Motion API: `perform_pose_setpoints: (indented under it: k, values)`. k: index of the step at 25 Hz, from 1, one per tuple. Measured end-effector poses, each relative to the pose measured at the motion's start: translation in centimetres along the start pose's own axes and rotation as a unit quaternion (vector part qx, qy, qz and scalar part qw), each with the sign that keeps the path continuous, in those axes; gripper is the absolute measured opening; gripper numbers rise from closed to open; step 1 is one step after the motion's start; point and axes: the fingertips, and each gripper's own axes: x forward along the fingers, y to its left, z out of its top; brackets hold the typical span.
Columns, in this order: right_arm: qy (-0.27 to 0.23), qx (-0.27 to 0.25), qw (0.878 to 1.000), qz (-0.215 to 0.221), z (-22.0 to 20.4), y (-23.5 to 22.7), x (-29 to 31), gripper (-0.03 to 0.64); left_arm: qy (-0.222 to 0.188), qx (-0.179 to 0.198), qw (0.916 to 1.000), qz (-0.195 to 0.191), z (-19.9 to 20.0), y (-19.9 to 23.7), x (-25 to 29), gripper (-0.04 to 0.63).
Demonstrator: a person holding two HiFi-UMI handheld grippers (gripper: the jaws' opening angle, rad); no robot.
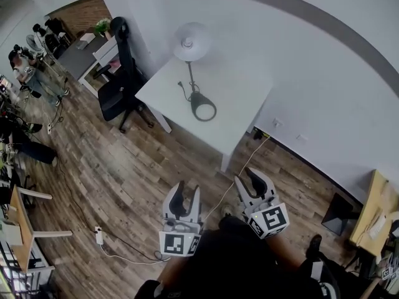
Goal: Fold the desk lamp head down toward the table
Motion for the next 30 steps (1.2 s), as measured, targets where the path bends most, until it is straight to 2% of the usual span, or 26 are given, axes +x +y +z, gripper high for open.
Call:
perform_pose_setpoints:
  k: [7, 12, 30]
  values:
    - [0.003, 0.004, 1.000, 0.027, 0.4, -2.8, 2.3, 0.152, 0.001, -0.002, 0.9997, 0.023, -0.2, 0.0, 3.0, 0.164]
    - [0.007, 0.009, 1.000, 0.027, 0.0, -3.7, 4.4, 0.153, 0.003, 0.001, 0.9996, 0.028, -0.4, 1.3, 4.6, 0.167]
    - [0.002, 0.000, 1.000, -0.011, 1.5, -3.0, 16.3, 0.160, -0.021, -0.004, 0.9997, -0.012, 1.0, 12.5, 11.6, 0.176]
